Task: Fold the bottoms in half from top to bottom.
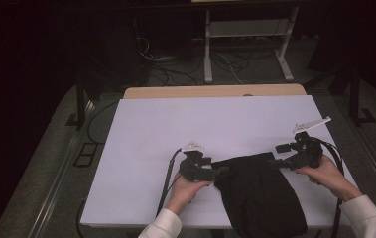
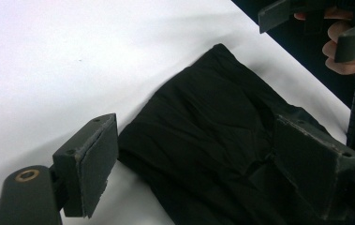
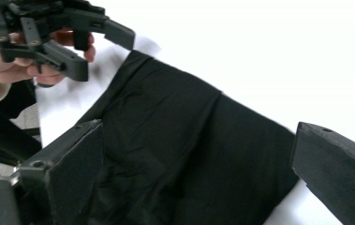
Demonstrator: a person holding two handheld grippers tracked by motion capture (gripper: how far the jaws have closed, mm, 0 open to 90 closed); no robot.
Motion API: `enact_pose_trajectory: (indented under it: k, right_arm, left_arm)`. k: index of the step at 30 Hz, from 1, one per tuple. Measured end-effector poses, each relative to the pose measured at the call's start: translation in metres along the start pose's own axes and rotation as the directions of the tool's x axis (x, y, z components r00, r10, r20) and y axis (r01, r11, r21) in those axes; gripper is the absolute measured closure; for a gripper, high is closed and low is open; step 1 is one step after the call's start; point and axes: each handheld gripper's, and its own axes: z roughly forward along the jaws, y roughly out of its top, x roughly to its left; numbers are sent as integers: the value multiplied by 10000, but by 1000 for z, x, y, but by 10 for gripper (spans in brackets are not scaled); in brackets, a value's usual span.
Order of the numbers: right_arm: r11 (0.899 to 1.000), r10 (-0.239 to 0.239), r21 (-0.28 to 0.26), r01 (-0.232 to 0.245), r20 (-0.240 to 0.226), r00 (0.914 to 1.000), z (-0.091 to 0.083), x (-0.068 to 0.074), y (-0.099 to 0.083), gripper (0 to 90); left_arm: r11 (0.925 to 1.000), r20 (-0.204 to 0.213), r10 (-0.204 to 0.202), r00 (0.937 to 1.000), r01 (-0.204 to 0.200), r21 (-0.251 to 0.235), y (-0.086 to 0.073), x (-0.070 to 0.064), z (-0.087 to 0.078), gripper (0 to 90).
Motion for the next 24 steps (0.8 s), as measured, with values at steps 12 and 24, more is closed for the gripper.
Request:
enact_pose_trajectory:
  k: [12,24]
  right_arm:
    - [9985,502,177,-510,421,9978,7,-29,-1,41]
    - [9949,915,360,-942,704,9933,17,-52,-5,147]
  left_arm:
    - [9996,-240,-214,9995,218,197,-1,11,7,155]
    - [9983,111,-452,9989,448,377,-3,15,16,217]
